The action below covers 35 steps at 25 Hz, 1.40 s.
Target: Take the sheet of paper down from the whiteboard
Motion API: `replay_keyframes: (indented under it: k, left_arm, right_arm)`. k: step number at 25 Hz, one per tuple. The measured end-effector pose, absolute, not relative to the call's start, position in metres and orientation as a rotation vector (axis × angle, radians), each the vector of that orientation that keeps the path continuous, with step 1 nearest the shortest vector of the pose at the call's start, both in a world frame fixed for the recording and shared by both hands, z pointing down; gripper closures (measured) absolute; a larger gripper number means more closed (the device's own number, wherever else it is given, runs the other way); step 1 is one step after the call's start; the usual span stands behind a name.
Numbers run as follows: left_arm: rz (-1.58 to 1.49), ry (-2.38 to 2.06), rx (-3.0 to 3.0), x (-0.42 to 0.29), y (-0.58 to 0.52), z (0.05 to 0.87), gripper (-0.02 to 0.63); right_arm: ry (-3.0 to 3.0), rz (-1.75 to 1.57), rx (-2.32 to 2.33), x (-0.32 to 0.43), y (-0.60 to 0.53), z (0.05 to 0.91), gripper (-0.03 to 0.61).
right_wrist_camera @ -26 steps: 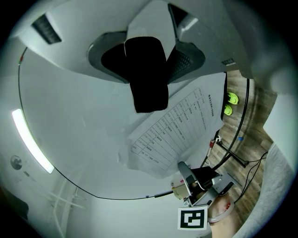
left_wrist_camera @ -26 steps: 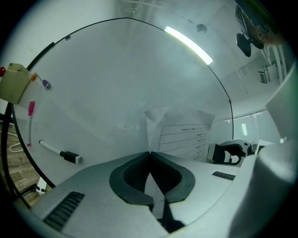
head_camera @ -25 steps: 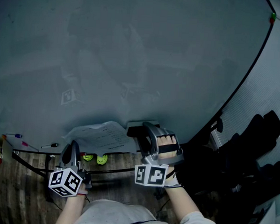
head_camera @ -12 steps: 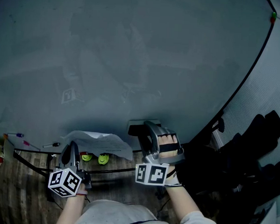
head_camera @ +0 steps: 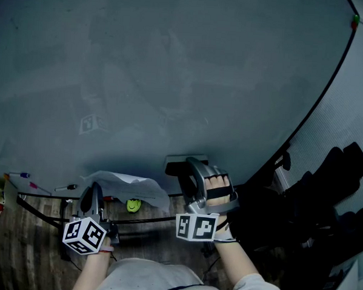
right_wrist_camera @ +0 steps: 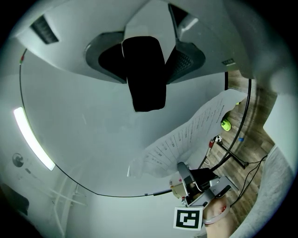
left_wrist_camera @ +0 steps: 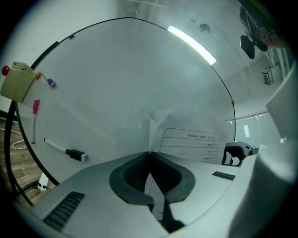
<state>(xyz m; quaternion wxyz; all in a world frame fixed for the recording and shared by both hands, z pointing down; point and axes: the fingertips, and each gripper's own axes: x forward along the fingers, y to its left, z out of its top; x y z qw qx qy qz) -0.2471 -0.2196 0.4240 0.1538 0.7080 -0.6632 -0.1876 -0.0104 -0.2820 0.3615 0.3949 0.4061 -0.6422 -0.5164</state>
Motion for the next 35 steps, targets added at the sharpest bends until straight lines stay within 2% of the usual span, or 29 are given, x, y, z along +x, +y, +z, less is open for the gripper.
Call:
replay_keyframes:
  k: [35]
  left_arm:
    - [-0.531,-1.868,2.028,-0.232,-0.222,0.429,0.598]
  right_arm:
    - [-1.659,-1.363,1.057,0.000,-0.266,0.363,0.324]
